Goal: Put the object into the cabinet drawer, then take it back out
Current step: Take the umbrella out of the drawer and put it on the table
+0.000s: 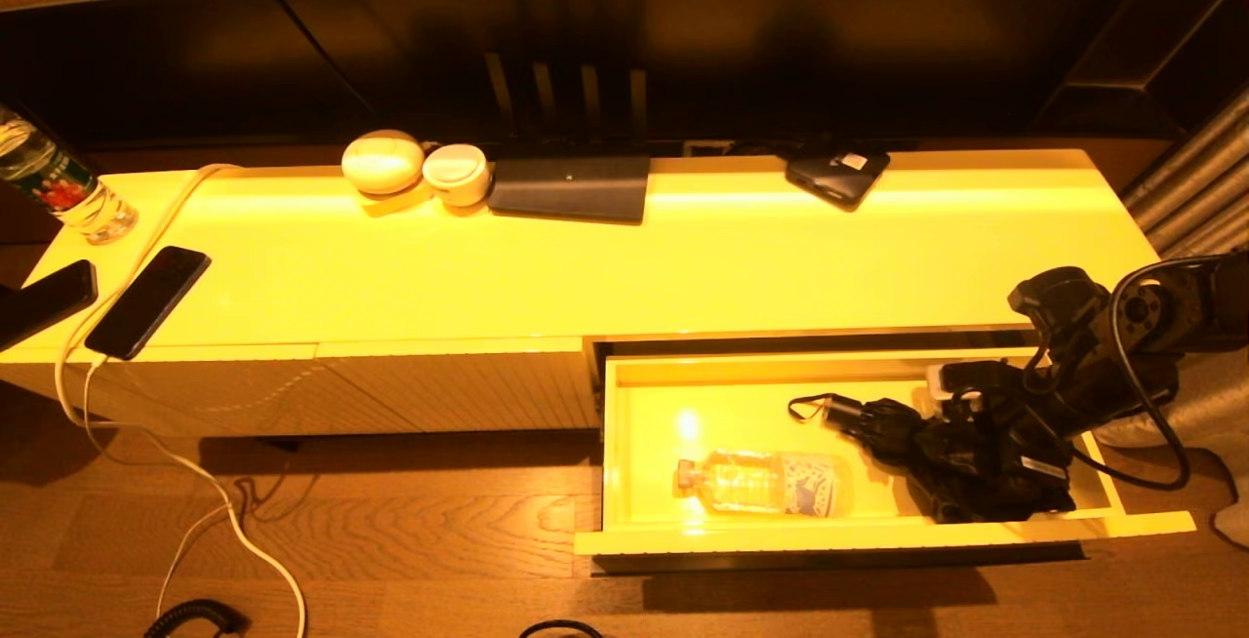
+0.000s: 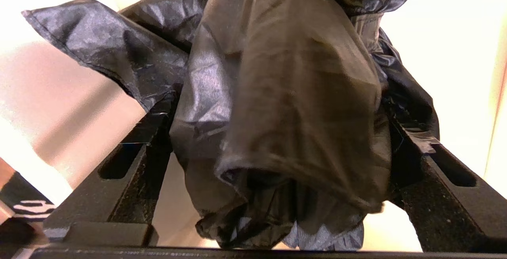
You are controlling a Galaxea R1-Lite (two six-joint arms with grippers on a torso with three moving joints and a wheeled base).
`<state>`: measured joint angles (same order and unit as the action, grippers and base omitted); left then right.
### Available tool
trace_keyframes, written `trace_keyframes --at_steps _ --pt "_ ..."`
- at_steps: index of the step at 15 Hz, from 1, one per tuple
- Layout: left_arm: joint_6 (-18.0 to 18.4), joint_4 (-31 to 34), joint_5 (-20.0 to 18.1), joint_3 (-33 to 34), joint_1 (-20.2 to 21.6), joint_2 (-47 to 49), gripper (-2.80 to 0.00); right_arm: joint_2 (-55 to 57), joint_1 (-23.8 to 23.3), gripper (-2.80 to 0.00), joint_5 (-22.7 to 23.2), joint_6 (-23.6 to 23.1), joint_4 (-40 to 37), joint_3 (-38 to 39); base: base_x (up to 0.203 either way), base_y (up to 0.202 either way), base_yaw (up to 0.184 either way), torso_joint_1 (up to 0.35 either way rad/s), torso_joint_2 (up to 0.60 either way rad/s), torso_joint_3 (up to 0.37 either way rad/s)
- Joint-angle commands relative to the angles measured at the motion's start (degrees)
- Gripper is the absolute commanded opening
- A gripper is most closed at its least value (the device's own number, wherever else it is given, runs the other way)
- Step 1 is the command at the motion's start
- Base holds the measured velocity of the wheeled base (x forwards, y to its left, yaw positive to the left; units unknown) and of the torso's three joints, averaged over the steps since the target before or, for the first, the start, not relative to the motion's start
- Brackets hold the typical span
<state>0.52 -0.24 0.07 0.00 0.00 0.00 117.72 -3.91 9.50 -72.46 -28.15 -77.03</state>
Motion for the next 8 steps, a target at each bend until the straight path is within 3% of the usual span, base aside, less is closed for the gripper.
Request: trace_keyframes --at_steps 1,8 --pt "0.00 -0.02 0.01 0.09 0.00 0.00 -2.80 0.58 0.05 0.00 0.17 -0.49 -0.24 -0.22 0.000 0.000 0.000 0.000 0.00 0.000" --pt "0.00 -0.02 0.01 0.09 0.00 0.00 -2.80 0.84 0.45 0.00 0.17 -0.49 -0.15 0.57 0.000 0.000 0.000 0.000 0.00 0.000"
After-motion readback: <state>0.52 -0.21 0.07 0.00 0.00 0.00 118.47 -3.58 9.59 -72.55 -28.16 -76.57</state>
